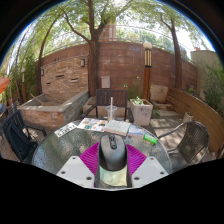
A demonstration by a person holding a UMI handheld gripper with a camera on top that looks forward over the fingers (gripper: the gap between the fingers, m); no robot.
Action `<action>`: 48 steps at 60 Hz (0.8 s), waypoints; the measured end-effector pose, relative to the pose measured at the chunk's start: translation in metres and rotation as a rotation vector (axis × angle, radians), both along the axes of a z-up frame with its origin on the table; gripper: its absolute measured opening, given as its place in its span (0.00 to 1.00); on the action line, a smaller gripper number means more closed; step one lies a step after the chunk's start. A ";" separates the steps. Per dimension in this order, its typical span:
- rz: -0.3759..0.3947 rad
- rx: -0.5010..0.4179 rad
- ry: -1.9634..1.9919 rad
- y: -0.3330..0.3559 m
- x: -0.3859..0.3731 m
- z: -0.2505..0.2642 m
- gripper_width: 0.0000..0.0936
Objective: Arrange mouse
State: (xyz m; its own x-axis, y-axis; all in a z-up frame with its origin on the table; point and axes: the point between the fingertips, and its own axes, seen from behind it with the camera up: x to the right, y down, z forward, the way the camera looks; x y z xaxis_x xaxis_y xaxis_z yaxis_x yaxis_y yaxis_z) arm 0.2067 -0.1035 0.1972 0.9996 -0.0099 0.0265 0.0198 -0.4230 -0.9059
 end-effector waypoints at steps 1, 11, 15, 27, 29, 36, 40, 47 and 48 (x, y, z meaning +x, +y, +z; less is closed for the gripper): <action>-0.009 0.001 0.006 0.009 0.003 -0.002 0.39; -0.091 -0.141 0.030 0.072 0.041 -0.089 0.39; -0.111 -0.207 0.022 0.078 0.052 -0.135 0.39; -0.115 -0.350 0.023 0.072 0.059 -0.202 0.53; -0.104 -0.363 0.038 0.068 0.055 -0.204 0.56; -0.094 -0.339 0.038 0.056 0.049 -0.175 0.93; -0.091 -0.319 0.008 0.043 0.045 -0.146 0.90; -0.086 -0.291 -0.017 0.009 0.030 -0.097 0.91; -0.086 -0.290 -0.021 0.002 0.029 -0.088 0.91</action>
State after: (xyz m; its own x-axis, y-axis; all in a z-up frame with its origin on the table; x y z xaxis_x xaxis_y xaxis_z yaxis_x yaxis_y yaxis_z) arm 0.2355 -0.1017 0.1087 0.9947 -0.0833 0.0611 -0.0098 -0.6646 -0.7471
